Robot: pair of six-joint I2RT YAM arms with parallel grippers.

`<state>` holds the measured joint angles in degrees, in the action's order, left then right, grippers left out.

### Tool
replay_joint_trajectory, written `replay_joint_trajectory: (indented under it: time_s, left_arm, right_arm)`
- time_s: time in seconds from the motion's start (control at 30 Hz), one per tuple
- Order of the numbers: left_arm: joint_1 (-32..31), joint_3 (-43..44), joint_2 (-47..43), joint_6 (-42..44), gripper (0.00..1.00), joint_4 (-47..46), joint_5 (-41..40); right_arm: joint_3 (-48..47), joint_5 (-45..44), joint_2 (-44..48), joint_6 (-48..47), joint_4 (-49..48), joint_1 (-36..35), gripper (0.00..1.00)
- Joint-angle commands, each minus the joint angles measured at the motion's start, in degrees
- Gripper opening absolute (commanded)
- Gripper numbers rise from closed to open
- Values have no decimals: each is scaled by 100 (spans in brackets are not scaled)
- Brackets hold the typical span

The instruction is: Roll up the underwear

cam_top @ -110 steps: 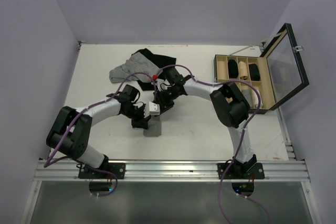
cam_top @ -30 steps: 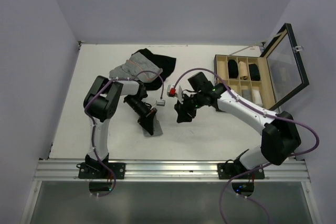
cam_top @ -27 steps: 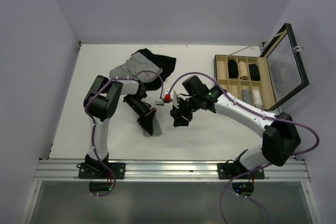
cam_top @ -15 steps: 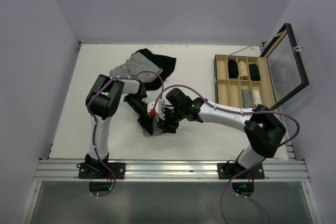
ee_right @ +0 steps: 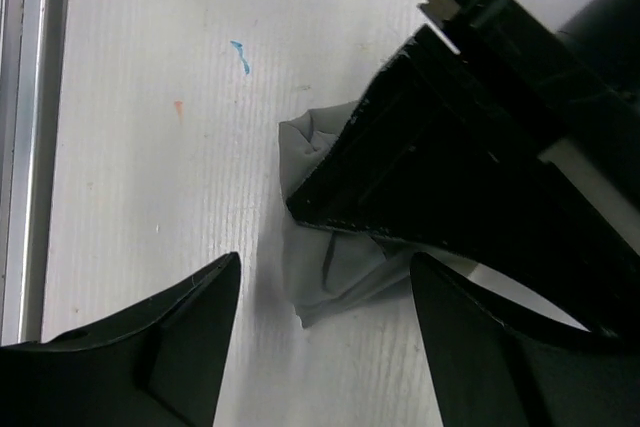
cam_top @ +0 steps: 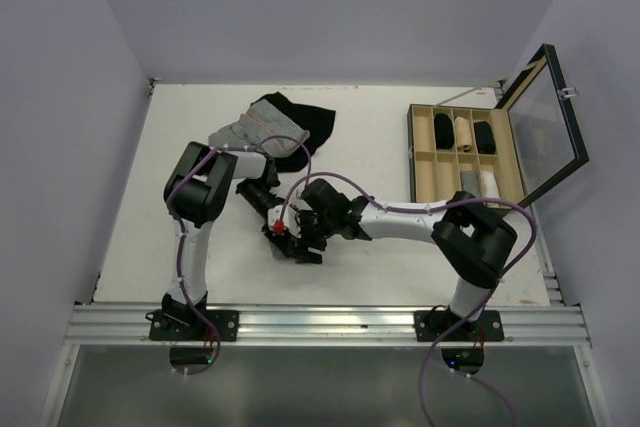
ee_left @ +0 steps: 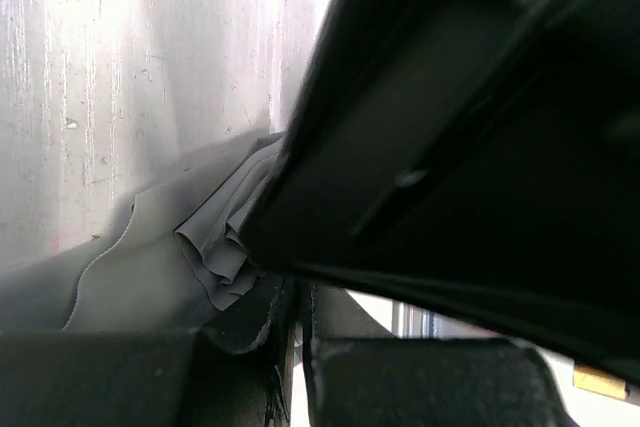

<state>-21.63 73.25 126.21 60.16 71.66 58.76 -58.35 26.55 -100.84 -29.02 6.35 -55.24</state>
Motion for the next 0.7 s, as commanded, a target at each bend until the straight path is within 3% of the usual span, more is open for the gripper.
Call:
replay_joint_trajectory:
  time_s: [0.0, 0.1, 0.27, 0.5, 0.63, 0.67]
  left_arm:
    - [62, -92, 167, 233, 5, -794, -410]
    - [62, -83, 219, 207, 5, -829, -410]
    - [62, -92, 193, 163, 5, -908, -392]
    - [220, -224, -52, 66, 5, -1013, -304]
    - [448, -382, -509, -109, 11, -1294, -172]
    - [510, -434, -754, -162, 17, -1338, -146]
  right_arm:
    - [-80, 140, -216, -157, -415, -92, 73]
    - [-106, 97, -445, -166, -547, -92, 73]
    - [-124, 254, -630, -78, -398, -92, 54]
    - [-54, 605, -814, 106, -240, -92, 5]
    - [-142, 886, -999, 229, 14, -83, 0]
    - [-177, 948, -1034, 256, 85, -83, 0]
